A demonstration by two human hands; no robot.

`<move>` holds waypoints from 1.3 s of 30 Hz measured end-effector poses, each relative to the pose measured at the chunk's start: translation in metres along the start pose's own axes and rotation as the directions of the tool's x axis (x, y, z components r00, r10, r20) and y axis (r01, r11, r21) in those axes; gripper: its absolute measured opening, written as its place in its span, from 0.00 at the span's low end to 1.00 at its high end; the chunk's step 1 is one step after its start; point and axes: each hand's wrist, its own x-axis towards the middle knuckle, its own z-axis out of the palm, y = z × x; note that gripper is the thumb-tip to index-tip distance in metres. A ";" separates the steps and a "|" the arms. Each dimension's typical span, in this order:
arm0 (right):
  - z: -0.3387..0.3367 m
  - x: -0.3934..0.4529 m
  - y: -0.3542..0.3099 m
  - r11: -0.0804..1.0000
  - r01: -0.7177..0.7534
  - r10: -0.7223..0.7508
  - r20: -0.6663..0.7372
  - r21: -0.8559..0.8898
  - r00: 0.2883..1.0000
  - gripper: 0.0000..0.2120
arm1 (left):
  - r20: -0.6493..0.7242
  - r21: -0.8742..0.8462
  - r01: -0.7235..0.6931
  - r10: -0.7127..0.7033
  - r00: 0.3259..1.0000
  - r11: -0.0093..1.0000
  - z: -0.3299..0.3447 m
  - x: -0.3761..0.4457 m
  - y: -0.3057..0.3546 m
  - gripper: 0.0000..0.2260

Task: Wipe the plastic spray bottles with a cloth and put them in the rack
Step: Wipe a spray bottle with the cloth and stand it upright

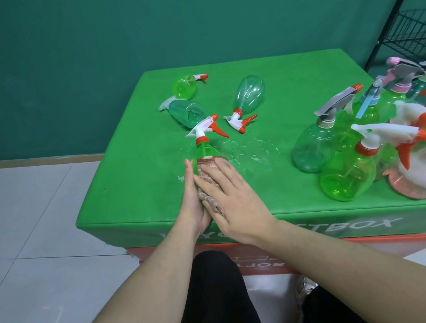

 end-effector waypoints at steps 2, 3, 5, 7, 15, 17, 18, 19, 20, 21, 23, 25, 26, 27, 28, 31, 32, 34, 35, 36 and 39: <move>0.001 -0.007 0.001 1.000 0.016 -0.016 0.005 0.001 1.000 0.28 | -0.004 0.009 0.016 -0.016 1.000 1.000 -0.001 0.002 0.000 0.39; 0.002 -0.010 0.001 1.000 0.022 -0.022 0.013 -0.002 1.000 0.28 | -0.013 0.012 0.021 -0.021 1.000 1.000 -0.002 0.001 0.000 0.40; 0.002 -0.015 0.002 1.000 0.027 -0.027 0.023 -0.006 0.999 0.29 | -0.036 0.015 0.026 -0.026 0.999 1.000 -0.003 0.003 -0.001 0.43; 0.001 -0.015 0.003 1.000 0.019 -0.019 0.015 -0.002 1.000 0.28 | -0.035 0.004 0.003 -0.003 0.999 1.000 -0.003 0.004 -0.002 0.44; -0.010 0.031 0.008 0.970 -0.217 0.220 -0.013 0.105 0.975 0.27 | -0.040 0.041 -0.141 0.143 0.989 0.989 0.000 0.012 -0.007 0.26; -0.013 0.047 0.010 0.935 -0.300 0.302 0.017 0.191 0.953 0.27 | -0.035 0.037 -0.146 0.147 0.989 0.989 0.002 0.010 -0.006 0.24; -0.014 0.054 0.012 0.911 -0.338 0.340 0.033 0.236 0.940 0.26 | -0.038 0.028 -0.140 0.141 0.989 0.990 0.003 0.009 -0.004 0.23; -0.016 0.061 0.014 0.883 -0.378 0.378 0.057 0.279 0.924 0.25 | -0.037 0.018 -0.134 0.135 0.990 0.991 0.004 0.009 -0.004 0.21; -0.017 0.067 0.016 0.849 -0.420 0.416 0.086 0.320 0.905 0.24 | -0.037 0.012 -0.133 0.133 0.990 0.991 0.004 0.009 -0.004 0.20; -0.019 0.071 0.018 0.814 -0.460 0.450 0.115 0.356 0.886 0.23 | -0.041 0.008 -0.131 0.131 0.991 0.991 0.003 0.009 -0.004 0.19; -0.021 0.075 0.020 0.771 -0.502 0.490 0.138 0.393 0.861 0.23 | -0.043 0.000 -0.136 0.136 0.990 0.991 0.003 0.010 -0.005 0.19; -0.020 0.071 0.019 0.779 -0.487 0.477 0.130 0.395 0.869 0.23 | -0.036 -0.003 -0.148 0.147 0.988 0.989 0.003 0.009 -0.006 0.18; -0.020 0.067 0.018 0.798 -0.468 0.457 0.125 0.381 0.881 0.23 | -0.036 -0.003 -0.152 0.152 0.988 0.988 0.003 0.009 -0.006 0.18; -0.019 0.061 0.017 0.826 -0.439 0.427 0.115 0.352 0.897 0.23 | -0.038 -0.009 -0.154 0.153 0.987 0.988 0.003 0.008 -0.006 0.19; -0.018 0.055 0.017 0.859 -0.401 0.392 0.096 0.317 0.915 0.24 | -0.036 -0.019 -0.156 0.155 0.987 0.988 0.003 0.007 -0.006 0.20; -0.016 0.037 0.016 0.926 -0.289 0.292 0.025 0.244 0.956 0.25 | -0.042 -0.026 -0.174 0.173 0.984 0.984 0.002 0.007 -0.006 0.25; -0.013 0.032 0.016 0.937 -0.267 0.270 0.017 0.227 0.963 0.25 | -0.045 -0.027 -0.177 0.175 0.983 0.984 0.002 0.007 -0.006 0.26; -0.008 0.023 0.016 0.953 -0.233 0.233 0.020 0.196 0.972 0.25 | -0.066 -0.033 -0.167 0.164 0.984 0.985 0.001 0.007 -0.007 0.25; -0.007 0.018 0.016 0.958 -0.218 0.217 0.024 0.184 0.976 0.25 | -0.071 -0.032 -0.162 0.160 0.985 0.986 0.000 0.008 -0.008 0.23; -0.006 0.013 0.015 0.962 -0.206 0.204 0.029 0.178 0.979 0.26 | -0.075 -0.028 -0.158 0.155 0.985 0.987 0.001 0.008 -0.008 0.22; -0.006 -0.005 0.012 0.968 -0.184 0.179 0.041 0.169 0.983 0.26 | -0.096 0.028 -0.143 0.145 0.985 0.989 0.002 0.007 -0.007 0.29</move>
